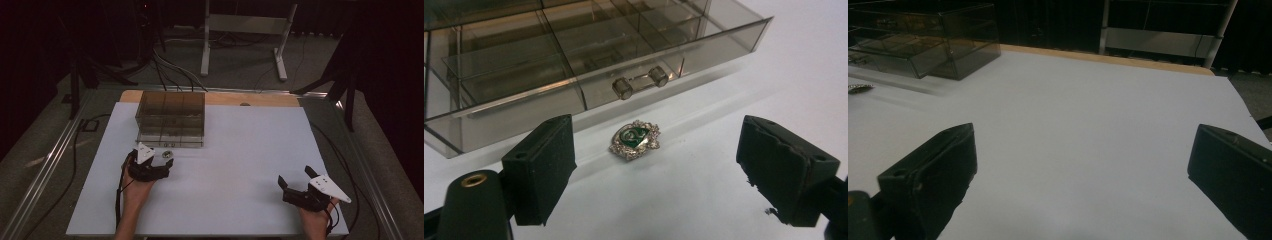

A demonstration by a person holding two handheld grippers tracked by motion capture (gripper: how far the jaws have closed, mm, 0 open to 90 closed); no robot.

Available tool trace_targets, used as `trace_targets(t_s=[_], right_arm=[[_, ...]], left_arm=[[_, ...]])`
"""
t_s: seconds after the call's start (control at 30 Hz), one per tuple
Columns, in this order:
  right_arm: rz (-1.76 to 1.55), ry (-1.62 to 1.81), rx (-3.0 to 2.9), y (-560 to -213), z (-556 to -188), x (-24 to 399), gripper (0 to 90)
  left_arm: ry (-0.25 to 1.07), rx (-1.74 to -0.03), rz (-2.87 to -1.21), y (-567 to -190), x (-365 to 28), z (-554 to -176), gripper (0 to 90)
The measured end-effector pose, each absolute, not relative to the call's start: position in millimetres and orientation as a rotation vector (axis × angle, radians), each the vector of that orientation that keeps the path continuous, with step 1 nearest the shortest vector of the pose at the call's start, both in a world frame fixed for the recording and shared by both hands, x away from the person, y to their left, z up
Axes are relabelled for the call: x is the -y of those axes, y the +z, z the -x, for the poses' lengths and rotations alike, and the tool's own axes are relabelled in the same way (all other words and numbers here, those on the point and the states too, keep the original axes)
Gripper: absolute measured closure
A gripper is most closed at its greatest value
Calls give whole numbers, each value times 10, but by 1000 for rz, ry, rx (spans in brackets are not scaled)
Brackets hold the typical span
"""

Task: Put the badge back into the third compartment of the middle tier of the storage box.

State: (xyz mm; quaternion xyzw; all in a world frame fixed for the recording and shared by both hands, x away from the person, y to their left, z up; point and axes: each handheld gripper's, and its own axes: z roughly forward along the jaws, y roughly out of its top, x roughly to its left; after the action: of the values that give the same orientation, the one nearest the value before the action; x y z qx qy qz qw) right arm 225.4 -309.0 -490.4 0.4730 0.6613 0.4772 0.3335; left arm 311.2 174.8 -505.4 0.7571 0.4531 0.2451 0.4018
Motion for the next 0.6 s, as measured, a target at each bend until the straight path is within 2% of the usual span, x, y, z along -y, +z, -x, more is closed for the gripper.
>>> trace_targets(t_s=[0.3, 0.6], right_arm=[[-1238, 1247, -1727, -4906, -2260, 3088, 0], [-1237, 1246, -1726, -4904, -2260, 3096, 0]], left_arm=[[695, -1155, -2003, -5106, -1620, -3258, 332], [698, -1152, -2080, -5177, -1528, -3366, 516]])
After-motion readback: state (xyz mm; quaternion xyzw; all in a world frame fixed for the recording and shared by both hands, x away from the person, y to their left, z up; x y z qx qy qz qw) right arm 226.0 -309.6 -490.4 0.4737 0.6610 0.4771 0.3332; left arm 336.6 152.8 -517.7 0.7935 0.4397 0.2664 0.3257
